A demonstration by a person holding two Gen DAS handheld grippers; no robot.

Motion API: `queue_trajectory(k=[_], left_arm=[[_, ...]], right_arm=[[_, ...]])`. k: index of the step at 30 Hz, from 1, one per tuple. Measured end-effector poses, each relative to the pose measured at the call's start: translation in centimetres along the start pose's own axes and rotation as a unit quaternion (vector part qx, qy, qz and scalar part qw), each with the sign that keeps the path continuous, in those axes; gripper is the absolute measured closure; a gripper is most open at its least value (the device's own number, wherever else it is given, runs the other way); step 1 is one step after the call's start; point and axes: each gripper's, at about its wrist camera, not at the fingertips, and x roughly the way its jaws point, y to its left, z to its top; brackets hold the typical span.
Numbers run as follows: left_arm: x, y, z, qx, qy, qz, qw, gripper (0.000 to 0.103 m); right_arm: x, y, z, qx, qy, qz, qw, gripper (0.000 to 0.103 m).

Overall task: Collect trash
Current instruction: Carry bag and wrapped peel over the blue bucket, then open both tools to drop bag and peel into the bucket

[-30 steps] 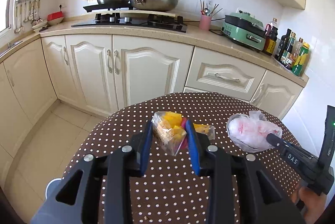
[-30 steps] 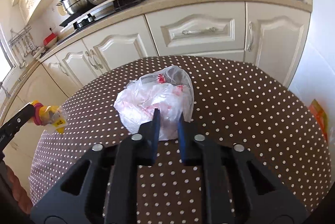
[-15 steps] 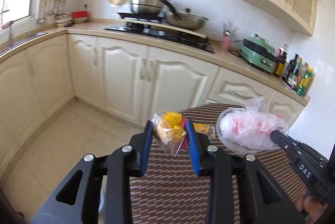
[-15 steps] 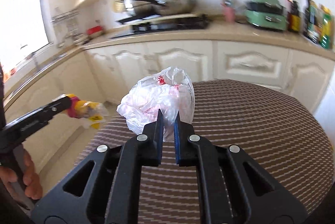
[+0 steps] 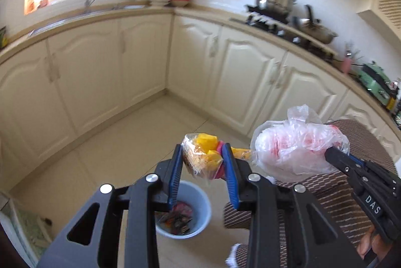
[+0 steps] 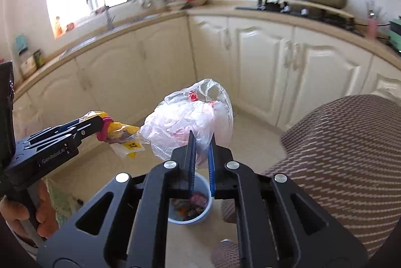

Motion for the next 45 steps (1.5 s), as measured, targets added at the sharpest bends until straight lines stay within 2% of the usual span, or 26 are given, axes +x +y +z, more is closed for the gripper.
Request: queue_trajectory(k=[3,5,11,14,19,23,26,27,33,45], left_arm=[[2.9,3.8,-2.2,-0.017,0.026,0.026,0.9992,0.072],[5.2,5.9,-3.9,-0.029,0.051,0.03,0.9978,0.072],[12.6,10.1,-7.9,-0.064,0.118,0.044,0.9899,0.072],[15.6,10.9,-9.4,-0.072,0.143,0.045,0.9861,0.072],[19.6,11.5,-11.4,-0.079,0.166,0.042,0.9821,0.071],[22.3,11.3,-11.6,-0.081,0.178,0.022,0.9803,0.064],[23.0,11.7,-11.9,-0.089,0.185,0.013,0.9786,0.047],[23.2,11.7,-12.0,-0.085,0.184,0.015,0.979,0.046],[23.3,11.5,-12.2,-0.067,0.195,0.026,0.9782,0.046],[22.7,11.8,-11.9,-0.058,0.192,0.048,0.9785,0.045]], right_arm=[[4.5,2.7,-2.0,-0.006,0.037,0.013,0.999,0.094],[7.9,4.0,-3.7,-0.008,0.066,0.014,0.998,0.094],[15.4,5.1,-8.3,-0.015,0.14,0.004,0.99,0.094],[18.7,5.1,-9.8,-0.018,0.167,-0.005,0.986,0.094],[21.7,4.5,-11.5,-0.02,0.188,-0.017,0.982,0.094],[23.6,3.9,-12.3,-0.014,0.198,-0.026,0.98,0.094],[24.5,3.4,-12.8,-0.004,0.205,-0.031,0.978,0.094],[24.8,3.1,-13.0,0.0,0.207,-0.032,0.978,0.094],[26.1,3.2,-13.5,0.005,0.214,-0.029,0.976,0.094],[27.4,3.5,-14.3,0.009,0.22,-0.017,0.975,0.094]])
